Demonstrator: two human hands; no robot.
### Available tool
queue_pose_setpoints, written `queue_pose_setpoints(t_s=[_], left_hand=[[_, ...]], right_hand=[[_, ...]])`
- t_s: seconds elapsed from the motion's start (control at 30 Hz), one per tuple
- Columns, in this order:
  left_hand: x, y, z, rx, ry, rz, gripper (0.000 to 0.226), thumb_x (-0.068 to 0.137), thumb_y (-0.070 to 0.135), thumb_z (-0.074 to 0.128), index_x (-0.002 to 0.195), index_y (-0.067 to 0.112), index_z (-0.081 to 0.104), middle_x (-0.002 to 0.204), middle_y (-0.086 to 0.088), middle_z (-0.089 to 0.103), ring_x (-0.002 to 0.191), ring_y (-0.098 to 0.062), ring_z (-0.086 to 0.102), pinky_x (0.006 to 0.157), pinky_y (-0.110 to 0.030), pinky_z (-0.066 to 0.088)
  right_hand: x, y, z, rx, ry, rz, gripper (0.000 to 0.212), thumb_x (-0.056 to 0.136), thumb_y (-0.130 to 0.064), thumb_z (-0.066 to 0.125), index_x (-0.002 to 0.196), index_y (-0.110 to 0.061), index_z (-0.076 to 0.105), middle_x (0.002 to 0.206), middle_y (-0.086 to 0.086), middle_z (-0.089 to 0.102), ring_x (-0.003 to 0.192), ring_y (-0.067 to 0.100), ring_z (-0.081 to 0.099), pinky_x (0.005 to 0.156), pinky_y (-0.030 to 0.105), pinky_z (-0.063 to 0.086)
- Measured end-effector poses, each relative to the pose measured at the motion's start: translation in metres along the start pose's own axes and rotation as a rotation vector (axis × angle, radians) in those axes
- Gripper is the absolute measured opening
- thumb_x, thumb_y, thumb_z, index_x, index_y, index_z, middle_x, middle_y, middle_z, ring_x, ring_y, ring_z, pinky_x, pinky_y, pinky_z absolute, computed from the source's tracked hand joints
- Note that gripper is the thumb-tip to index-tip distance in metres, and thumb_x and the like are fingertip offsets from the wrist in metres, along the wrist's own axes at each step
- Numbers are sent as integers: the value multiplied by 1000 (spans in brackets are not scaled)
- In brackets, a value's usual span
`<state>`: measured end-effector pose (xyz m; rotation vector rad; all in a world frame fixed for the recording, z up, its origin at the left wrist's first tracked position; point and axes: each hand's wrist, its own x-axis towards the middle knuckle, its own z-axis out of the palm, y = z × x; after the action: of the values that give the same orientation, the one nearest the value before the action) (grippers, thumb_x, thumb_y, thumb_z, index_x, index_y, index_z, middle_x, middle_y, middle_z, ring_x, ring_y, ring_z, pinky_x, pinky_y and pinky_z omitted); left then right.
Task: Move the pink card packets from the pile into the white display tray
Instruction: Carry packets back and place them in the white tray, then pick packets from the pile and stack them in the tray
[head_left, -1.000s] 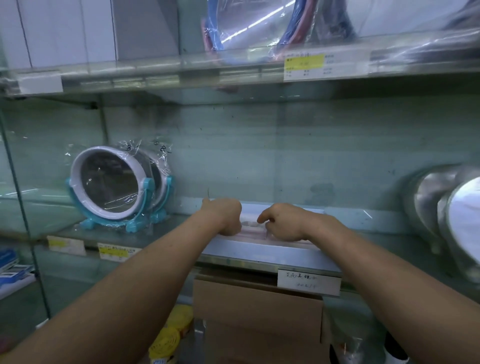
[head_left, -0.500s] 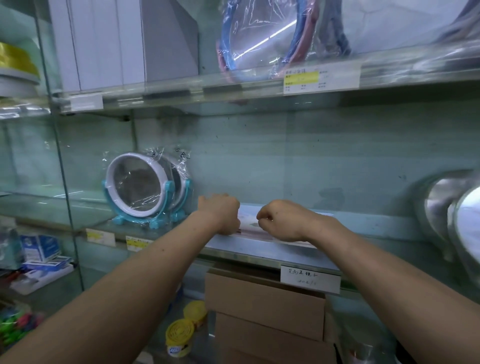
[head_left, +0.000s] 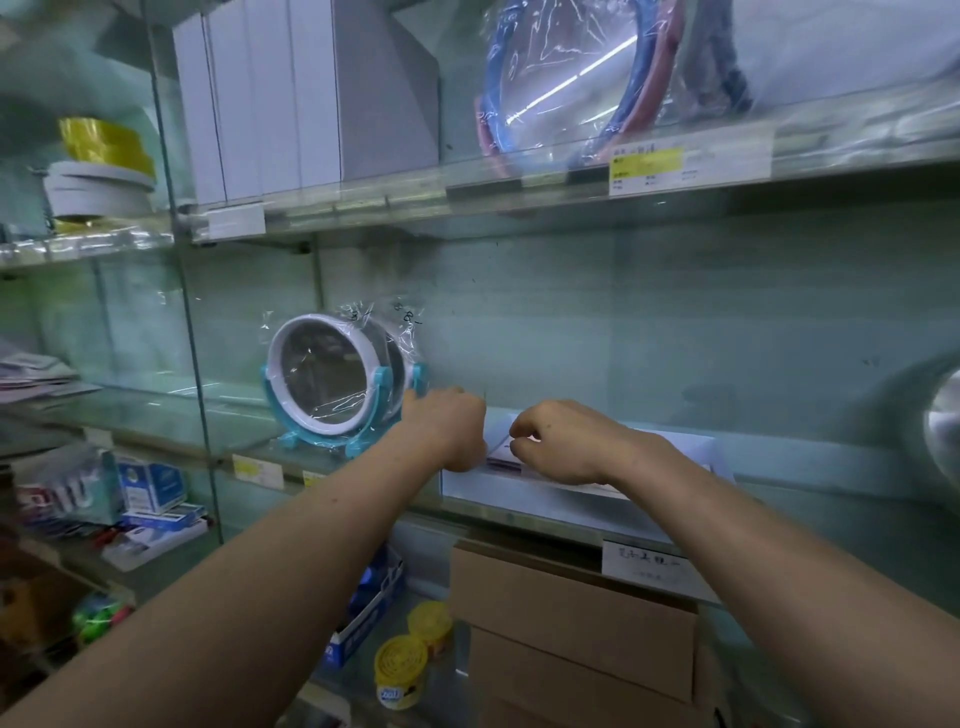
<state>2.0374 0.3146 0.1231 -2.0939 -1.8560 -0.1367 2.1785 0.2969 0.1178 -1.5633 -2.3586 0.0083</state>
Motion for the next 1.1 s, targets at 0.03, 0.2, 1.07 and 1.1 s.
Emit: queue_pose_setpoints(t_s=[0.03,0.2,1.07,1.1], left_hand=[[0,-2,-1,-2,1,-6,44,92,31,50,135,21,48,137,-6,47,125,-27,46,104,-45,29],[-3,-19,-1,5,10,-34,34,88,24,52,122,20,55,126,-6,53,118,-26,49,103,-47,29],[-76,-232,23,-14,-10,-35,51,87,22,55,135,17,39,132,-11,47,121,-30,47,98,-42,38],[-80,-242,24,-9,-16,-39,51,87,23,55,136,17,38,132,-12,46,121,-31,47,98,-42,38]], right_hand=[[2,-3,0,-1,4,-4,30,92,-23,44,105,-10,67,108,11,65,100,31,58,83,35,49],[11,-21,5,-6,-5,-20,26,92,-25,46,97,-9,65,103,12,64,96,32,57,77,34,47],[60,-242,59,-79,-49,20,37,88,-31,51,121,-15,56,123,9,58,108,29,56,83,33,45],[62,-253,63,-79,-51,22,35,87,-31,52,118,-15,57,121,10,59,106,28,56,83,33,46]])
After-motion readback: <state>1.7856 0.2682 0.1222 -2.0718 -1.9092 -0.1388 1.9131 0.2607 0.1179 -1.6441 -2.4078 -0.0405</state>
